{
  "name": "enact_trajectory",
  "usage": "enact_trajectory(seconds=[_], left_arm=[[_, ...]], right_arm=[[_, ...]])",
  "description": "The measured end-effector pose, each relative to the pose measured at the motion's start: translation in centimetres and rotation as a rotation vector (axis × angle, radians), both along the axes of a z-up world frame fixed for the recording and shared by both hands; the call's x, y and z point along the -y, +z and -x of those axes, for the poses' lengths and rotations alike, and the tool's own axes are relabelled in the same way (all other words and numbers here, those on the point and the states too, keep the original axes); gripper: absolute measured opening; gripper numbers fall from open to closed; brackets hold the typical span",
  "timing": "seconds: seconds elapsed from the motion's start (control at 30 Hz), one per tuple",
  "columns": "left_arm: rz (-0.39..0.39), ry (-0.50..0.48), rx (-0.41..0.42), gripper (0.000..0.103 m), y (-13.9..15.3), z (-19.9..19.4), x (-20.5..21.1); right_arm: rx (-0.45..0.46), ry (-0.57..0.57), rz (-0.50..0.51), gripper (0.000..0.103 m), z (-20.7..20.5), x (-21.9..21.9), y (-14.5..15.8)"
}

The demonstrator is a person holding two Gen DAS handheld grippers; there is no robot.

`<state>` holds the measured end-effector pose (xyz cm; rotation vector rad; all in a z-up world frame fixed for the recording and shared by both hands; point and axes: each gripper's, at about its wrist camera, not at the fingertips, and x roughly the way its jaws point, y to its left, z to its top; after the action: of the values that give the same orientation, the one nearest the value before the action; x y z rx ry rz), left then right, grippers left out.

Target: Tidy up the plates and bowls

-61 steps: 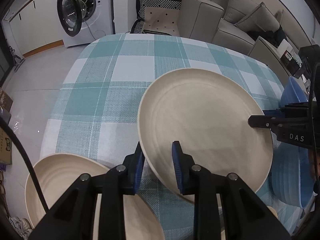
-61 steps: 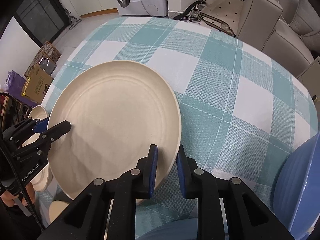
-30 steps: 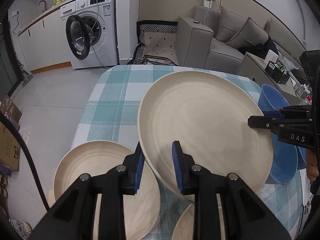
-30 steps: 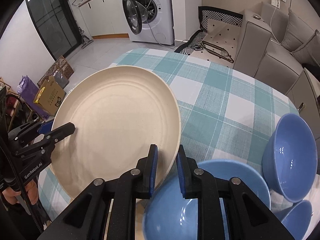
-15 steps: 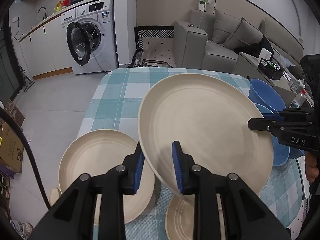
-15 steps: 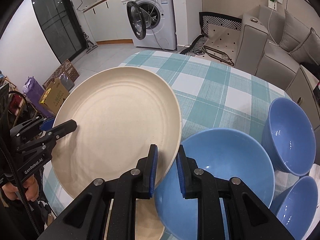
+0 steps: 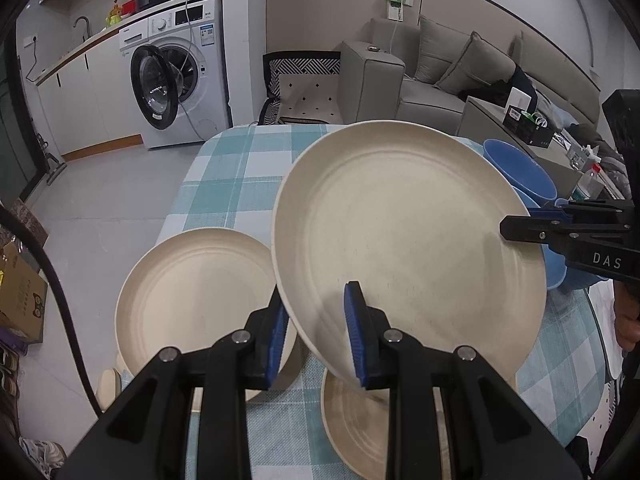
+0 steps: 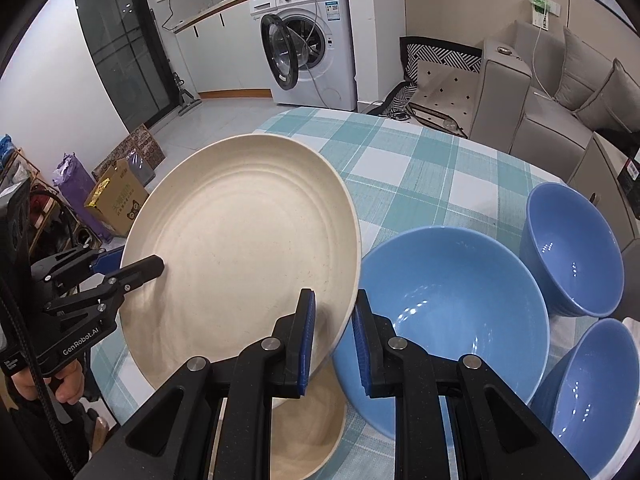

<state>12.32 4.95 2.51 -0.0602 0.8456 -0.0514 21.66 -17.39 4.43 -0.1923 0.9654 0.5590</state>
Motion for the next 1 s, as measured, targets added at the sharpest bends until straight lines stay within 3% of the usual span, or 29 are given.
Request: enact_trajectory(seconds=[1.0], left_arm=[[0.021, -0.043, -0.040, 0.026, -2.7, 4.3, 0.6]], right_arm=[[-0.050, -0.025, -0.090, 0.019, 5.9, 2.4, -3.9]])
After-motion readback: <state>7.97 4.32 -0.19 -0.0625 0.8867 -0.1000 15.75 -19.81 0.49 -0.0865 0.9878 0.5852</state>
